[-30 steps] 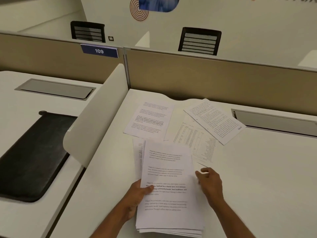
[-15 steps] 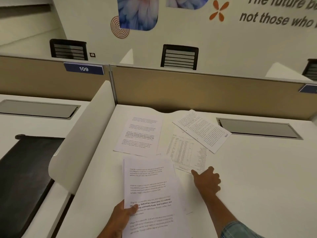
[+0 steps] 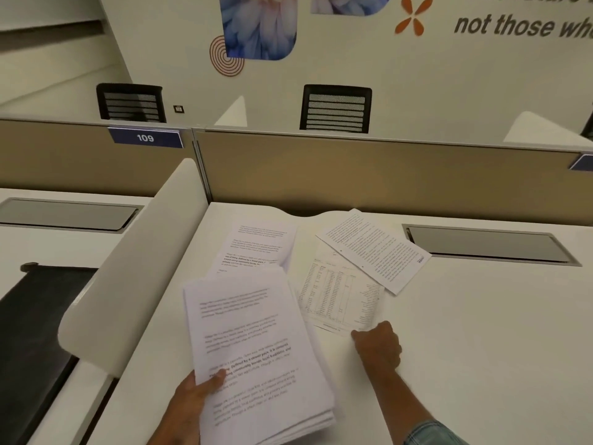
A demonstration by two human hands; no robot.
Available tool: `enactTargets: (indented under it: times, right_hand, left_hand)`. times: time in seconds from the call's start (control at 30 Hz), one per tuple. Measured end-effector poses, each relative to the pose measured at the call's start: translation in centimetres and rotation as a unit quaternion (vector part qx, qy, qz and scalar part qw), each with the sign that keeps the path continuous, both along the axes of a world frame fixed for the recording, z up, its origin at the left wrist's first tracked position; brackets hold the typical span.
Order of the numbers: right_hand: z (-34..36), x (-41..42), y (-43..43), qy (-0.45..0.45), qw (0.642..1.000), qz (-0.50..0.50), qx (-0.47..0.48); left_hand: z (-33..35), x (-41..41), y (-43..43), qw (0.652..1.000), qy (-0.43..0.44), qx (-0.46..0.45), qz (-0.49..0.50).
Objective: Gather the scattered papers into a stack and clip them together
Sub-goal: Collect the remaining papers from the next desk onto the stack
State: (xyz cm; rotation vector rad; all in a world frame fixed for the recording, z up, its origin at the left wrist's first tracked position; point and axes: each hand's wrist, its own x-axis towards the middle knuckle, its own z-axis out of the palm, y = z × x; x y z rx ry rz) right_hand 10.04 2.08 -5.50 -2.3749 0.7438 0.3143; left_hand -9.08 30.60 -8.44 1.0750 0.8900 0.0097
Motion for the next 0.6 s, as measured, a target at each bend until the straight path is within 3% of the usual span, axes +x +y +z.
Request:
enactTargets:
  times: [0.13,0.2,0.37,0.47,0.6]
  right_hand:
    - [0.0,0.9,-1.4,-0.043,0.996,-0.004,0.084]
    - [0.2,1.2,-2.5,-0.055,0.981,-0.029,0.185]
    - [2.5,-0.1,-7.7,-0.022,0.893,-0.142,0.426]
    - [3.1,-2.5,-10.1,0.02,0.875,-0.13,0.467]
    - [3.5,-5.4,-11.5,0.013,0.894,-0.074,0.442]
  left_hand:
    - [1.2,0.7,1.0,1.0,-0.003,0.014,0.011]
    - [1.3,0.4,1.4,1.0,0.01,0.012,0.018]
    - [0.9,0.0,1.7,0.998,0.052,-0.016,0.032]
    - [1.5,0.6,0.6,0.998,0.063,-0.006,-0.017]
    - [2.8,2.2,-1.9,0.994,0.069,0.009,-0.082]
